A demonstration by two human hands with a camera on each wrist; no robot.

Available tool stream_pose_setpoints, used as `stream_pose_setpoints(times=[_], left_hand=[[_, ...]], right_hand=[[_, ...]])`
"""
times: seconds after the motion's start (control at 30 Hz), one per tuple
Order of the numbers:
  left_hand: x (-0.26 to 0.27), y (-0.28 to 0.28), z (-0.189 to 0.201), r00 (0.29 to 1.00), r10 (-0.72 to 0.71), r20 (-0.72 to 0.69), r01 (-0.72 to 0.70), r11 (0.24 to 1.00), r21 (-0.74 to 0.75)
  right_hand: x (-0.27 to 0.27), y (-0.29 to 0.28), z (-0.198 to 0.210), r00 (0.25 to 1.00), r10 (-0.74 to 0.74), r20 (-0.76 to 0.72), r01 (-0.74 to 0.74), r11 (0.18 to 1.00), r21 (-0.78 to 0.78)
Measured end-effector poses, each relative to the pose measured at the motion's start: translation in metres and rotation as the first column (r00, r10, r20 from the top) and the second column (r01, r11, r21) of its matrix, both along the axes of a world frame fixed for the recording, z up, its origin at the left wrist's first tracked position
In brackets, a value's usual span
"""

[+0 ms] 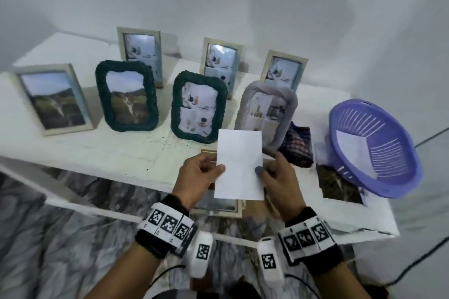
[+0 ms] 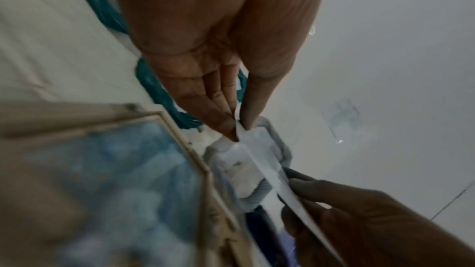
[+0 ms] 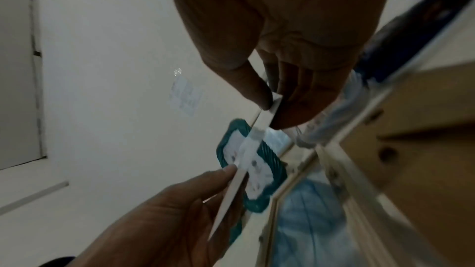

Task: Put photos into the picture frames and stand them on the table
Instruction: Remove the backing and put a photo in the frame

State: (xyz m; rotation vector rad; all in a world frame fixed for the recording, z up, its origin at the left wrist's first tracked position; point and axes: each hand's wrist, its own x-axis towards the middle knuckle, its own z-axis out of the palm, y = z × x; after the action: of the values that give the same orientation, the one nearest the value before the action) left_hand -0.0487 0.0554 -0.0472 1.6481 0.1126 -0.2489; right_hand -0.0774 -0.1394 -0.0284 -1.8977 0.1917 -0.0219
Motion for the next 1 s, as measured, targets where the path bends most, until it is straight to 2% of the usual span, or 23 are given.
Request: stream_pose_setpoints(times=[0.07, 0.13, 0.23, 0.33, 0.4, 0.5, 0.77, 0.87, 1.0], left_hand=[[-0.007, 0.017, -0.016, 1.0, -0.006, 0.015, 0.004, 0.991, 0.13], [-0.008, 0.035, -0.027, 0.992, -0.007, 0.126, -0.038, 0.937, 0.346], [-0.005, 0.059, -0.039, 0.957, -0.064, 0.283, -0.098, 0.847, 0.522], [0.004, 0.07, -0.05, 0.928, -0.184, 0.324, -0.031, 0.828, 0.56], [0.009, 0.071, -0.057, 0.904, -0.28, 0.322, 0.039, 0.805, 0.592], [0.014, 0.069, -0.067, 0.859, -0.384, 0.339, 0.079, 0.752, 0.654], [0.017, 0.073, -0.078, 0.838, -0.396, 0.377, 0.062, 0.754, 0.654], [0.018, 0.075, -0.081, 0.829, -0.413, 0.378, 0.068, 0.744, 0.665], [0.019, 0.075, -0.083, 0.826, -0.42, 0.376, 0.069, 0.737, 0.673]], right_hand=[[-0.007, 0.013, -0.015, 1.0, -0.025, 0.001, 0.025, 1.0, -0.015], [-0.01, 0.02, -0.021, 0.998, -0.059, -0.008, 0.059, 0.997, -0.056], [-0.013, 0.027, -0.028, 0.991, -0.101, -0.082, 0.077, 0.963, -0.259], [-0.018, 0.036, -0.023, 0.981, -0.143, -0.131, 0.064, 0.877, -0.477], [-0.019, 0.043, -0.017, 0.982, -0.144, -0.12, 0.061, 0.849, -0.524], [-0.019, 0.05, -0.009, 0.979, -0.093, -0.18, -0.009, 0.867, -0.498], [-0.018, 0.057, -0.014, 0.974, -0.137, -0.179, 0.012, 0.825, -0.566], [-0.018, 0.051, -0.009, 0.977, -0.086, -0.196, -0.028, 0.855, -0.519], [-0.012, 0.051, -0.018, 0.98, -0.097, -0.175, 0.006, 0.888, -0.46]])
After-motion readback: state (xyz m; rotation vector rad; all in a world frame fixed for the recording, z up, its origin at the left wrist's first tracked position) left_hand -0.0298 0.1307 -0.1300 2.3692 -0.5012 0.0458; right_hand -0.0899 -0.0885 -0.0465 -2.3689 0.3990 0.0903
